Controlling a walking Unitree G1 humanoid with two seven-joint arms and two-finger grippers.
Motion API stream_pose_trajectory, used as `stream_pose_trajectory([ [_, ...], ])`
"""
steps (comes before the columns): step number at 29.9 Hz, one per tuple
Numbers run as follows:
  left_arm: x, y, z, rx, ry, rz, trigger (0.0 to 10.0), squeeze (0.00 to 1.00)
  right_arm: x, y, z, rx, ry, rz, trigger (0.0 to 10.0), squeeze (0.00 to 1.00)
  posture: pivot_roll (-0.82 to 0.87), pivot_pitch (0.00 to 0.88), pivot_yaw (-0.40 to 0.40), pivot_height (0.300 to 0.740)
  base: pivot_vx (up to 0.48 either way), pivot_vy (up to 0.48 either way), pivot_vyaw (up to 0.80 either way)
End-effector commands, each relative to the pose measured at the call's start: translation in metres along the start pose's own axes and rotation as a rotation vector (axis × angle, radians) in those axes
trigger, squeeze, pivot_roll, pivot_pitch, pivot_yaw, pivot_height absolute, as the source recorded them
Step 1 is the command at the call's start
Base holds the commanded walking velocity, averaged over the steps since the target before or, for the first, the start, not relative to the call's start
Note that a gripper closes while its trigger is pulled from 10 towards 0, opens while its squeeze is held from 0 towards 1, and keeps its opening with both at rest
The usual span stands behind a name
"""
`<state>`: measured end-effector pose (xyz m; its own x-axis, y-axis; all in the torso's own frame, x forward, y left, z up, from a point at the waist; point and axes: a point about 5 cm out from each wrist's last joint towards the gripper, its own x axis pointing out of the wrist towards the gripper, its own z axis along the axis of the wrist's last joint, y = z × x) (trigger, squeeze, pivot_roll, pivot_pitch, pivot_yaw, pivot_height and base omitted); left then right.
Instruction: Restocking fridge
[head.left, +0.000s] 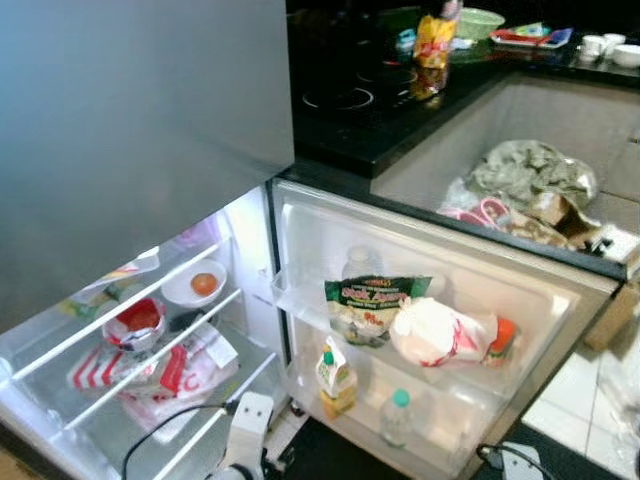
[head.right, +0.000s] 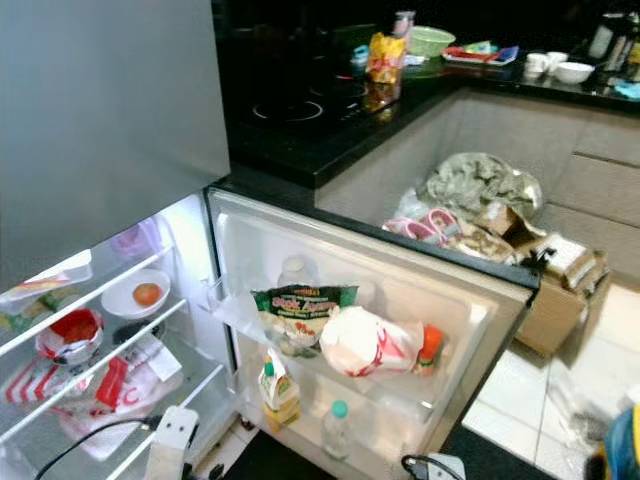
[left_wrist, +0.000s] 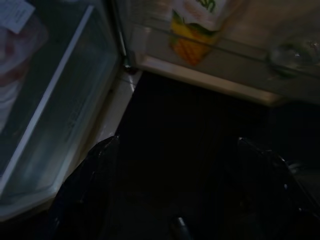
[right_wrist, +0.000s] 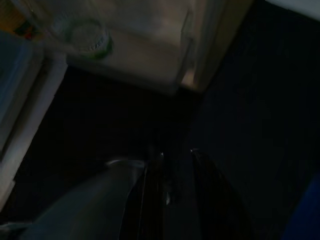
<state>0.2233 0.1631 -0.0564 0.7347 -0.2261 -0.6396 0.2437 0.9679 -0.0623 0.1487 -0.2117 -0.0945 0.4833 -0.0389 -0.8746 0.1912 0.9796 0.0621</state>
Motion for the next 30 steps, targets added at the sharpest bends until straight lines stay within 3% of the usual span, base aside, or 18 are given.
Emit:
stream_pose_trajectory([
  [1,-0.001,-0.002,-0.006,0.004,0.023,-0.012,10.0,0.00,0.001,0.002,0.007,0.008,-0.020,0.015,10.0,0.00,-0.08,0.021,0.057,0.740,0.000,0.000,0.00],
  [5,-0.002,-0.005,-0.007,-0.002,0.012,-0.023,10.0,0.00,0.000,0.002,0.003,-0.027,-0.013,0.018,10.0,0.00,-0.07,0.039,0.053,0.740,0.000,0.000,0.00],
  [10,-0.003,-0.010,-0.012,0.027,0.031,-0.057,10.0,0.00,-0.001,-0.004,0.008,0.004,-0.043,-0.013,10.0,0.00,-0.08,0.034,0.049,0.740,0.000,-0.233,0.00],
  [14,-0.003,-0.006,-0.010,-0.007,0.020,-0.027,10.0,0.00,-0.001,-0.006,0.004,-0.024,-0.031,-0.025,10.0,0.00,-0.10,0.067,0.077,0.740,0.000,-0.317,0.00],
  [19,-0.003,-0.006,-0.010,0.008,0.022,-0.038,10.0,0.00,-0.002,-0.006,0.005,0.021,-0.060,-0.016,10.0,0.00,-0.09,0.053,0.054,0.740,0.000,-0.320,0.00],
  [22,-0.003,0.000,-0.007,-0.027,0.011,-0.002,10.0,0.00,-0.002,-0.003,-0.001,-0.030,-0.036,0.003,10.0,0.00,-0.09,0.070,0.060,0.740,0.000,-0.317,0.00],
  [25,-0.003,-0.001,-0.007,-0.022,0.008,-0.019,10.0,0.00,-0.002,-0.005,0.005,0.034,-0.072,-0.014,10.0,0.00,-0.09,0.069,0.055,0.740,0.000,-0.317,0.00],
  [30,-0.006,0.004,-0.011,-0.036,0.014,0.010,10.0,0.00,-0.002,-0.002,-0.002,-0.045,-0.034,0.000,10.0,0.00,-0.08,0.064,0.050,0.740,0.000,-0.317,0.00],
])
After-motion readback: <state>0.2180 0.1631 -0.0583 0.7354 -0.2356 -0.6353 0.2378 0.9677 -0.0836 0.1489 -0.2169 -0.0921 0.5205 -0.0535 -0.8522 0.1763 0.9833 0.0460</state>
